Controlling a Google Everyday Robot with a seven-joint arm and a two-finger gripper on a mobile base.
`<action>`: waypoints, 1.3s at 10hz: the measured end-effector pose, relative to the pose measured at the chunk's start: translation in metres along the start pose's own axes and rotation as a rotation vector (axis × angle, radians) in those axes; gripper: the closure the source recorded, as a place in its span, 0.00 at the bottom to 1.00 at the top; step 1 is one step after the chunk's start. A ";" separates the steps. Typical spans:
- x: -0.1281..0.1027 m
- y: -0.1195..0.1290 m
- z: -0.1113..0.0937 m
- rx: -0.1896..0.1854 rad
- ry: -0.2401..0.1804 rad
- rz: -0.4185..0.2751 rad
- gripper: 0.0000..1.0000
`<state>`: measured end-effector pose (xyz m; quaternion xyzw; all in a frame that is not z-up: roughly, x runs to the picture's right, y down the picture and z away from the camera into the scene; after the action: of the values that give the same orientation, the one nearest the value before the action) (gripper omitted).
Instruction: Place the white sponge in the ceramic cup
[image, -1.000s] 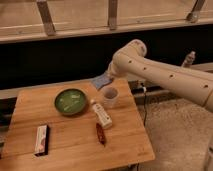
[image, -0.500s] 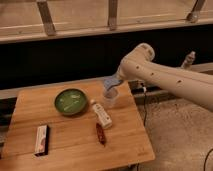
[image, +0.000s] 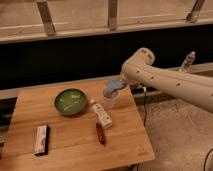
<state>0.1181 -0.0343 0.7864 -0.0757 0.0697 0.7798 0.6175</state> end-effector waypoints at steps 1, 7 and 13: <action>0.002 -0.002 0.003 0.005 0.006 0.005 0.90; 0.011 -0.003 0.018 0.045 0.041 0.000 0.90; 0.019 0.008 0.024 0.047 0.057 -0.036 0.90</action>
<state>0.1053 -0.0128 0.8058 -0.0846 0.1042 0.7641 0.6310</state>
